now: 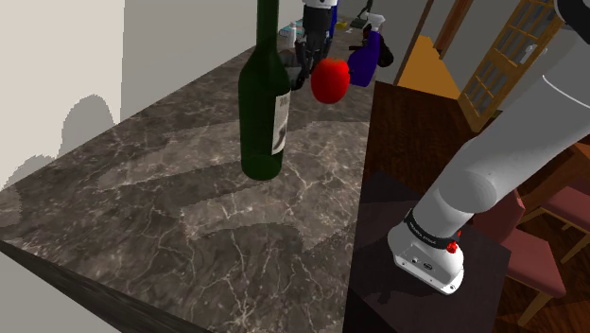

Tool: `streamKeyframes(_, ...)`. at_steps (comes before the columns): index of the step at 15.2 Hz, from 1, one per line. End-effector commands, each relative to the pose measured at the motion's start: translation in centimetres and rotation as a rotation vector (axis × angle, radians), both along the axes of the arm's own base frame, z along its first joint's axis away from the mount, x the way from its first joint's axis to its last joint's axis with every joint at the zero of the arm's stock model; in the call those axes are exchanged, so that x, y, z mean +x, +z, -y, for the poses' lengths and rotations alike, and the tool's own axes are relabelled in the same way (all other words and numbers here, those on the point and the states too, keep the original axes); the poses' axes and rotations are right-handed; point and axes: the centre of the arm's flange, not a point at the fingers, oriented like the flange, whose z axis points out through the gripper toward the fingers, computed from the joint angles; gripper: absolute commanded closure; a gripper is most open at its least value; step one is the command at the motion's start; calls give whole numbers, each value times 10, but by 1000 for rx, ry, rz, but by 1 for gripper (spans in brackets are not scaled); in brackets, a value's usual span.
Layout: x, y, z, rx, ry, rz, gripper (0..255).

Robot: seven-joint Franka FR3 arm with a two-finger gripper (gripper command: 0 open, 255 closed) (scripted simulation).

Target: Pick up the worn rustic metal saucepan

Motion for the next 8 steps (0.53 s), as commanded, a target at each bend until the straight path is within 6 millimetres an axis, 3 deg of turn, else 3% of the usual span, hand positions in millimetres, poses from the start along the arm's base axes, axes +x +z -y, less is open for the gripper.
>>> streamKeyframes(1,0,12,0,0,0,1,255)
streamKeyframes(6,0,38,0,0,0,1,255)
streamKeyframes(8,0,39,0,0,0,1,255)
